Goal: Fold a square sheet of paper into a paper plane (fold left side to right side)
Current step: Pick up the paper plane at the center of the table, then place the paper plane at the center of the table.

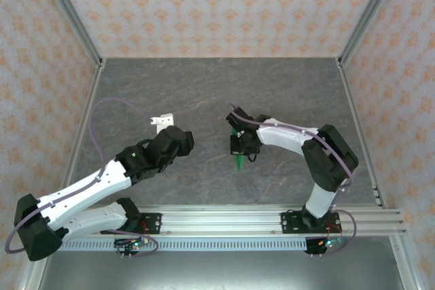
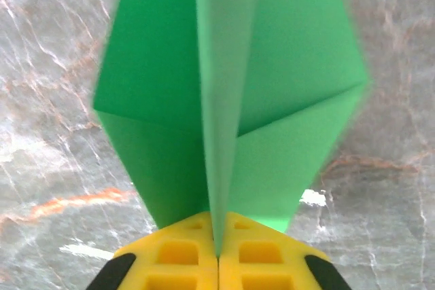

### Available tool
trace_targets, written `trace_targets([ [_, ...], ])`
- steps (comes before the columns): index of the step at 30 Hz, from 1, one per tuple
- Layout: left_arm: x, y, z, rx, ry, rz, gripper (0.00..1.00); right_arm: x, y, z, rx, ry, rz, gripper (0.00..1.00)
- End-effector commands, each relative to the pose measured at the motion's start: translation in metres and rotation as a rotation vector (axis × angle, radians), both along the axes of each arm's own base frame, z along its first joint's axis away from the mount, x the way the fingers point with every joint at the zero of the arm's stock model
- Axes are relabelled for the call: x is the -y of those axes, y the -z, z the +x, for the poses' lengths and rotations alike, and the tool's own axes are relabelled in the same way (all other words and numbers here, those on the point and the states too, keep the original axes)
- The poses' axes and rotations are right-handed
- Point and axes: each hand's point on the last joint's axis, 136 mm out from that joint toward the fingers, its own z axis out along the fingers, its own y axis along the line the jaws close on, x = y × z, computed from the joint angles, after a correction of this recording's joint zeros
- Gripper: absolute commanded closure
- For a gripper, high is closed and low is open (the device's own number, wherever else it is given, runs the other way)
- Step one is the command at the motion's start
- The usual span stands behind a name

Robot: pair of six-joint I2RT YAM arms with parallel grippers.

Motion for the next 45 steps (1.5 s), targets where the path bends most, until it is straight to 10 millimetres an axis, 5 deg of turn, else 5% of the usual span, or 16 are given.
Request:
trace_targets([
  [1,-0.018,-0.005,-0.002,0.021,-0.040,0.055,0.37,0.007,-0.016,0.029,0.044,0.006,-0.051,0.97],
  [8,-0.027,-0.012,-0.008,0.039,-0.036,0.076,0.22,0.019,-0.033,0.088,0.068,-0.012,-0.165,0.98],
  [13,-0.028,-0.011,-0.010,0.030,-0.031,0.077,0.14,0.017,-0.027,0.114,0.029,-0.006,-0.161,0.96],
  [22,-0.025,-0.013,-0.011,0.026,-0.004,0.080,0.13,0.012,-0.008,0.118,-0.025,-0.018,-0.161,0.94],
  [28,-0.031,-0.030,-0.010,0.040,-0.020,0.110,0.13,0.013,-0.013,0.115,-0.040,-0.024,-0.164,0.85],
  [33,-0.038,-0.052,-0.006,0.064,-0.048,0.094,0.10,0.020,-0.047,0.113,0.006,-0.027,-0.174,0.68],
  [39,-0.060,-0.065,0.007,0.090,-0.122,-0.001,0.06,0.045,-0.112,0.099,0.136,-0.024,-0.201,0.49],
  [45,-0.106,-0.081,0.021,0.167,-0.266,0.071,0.02,0.112,-0.162,0.085,0.373,0.087,-0.233,0.30],
])
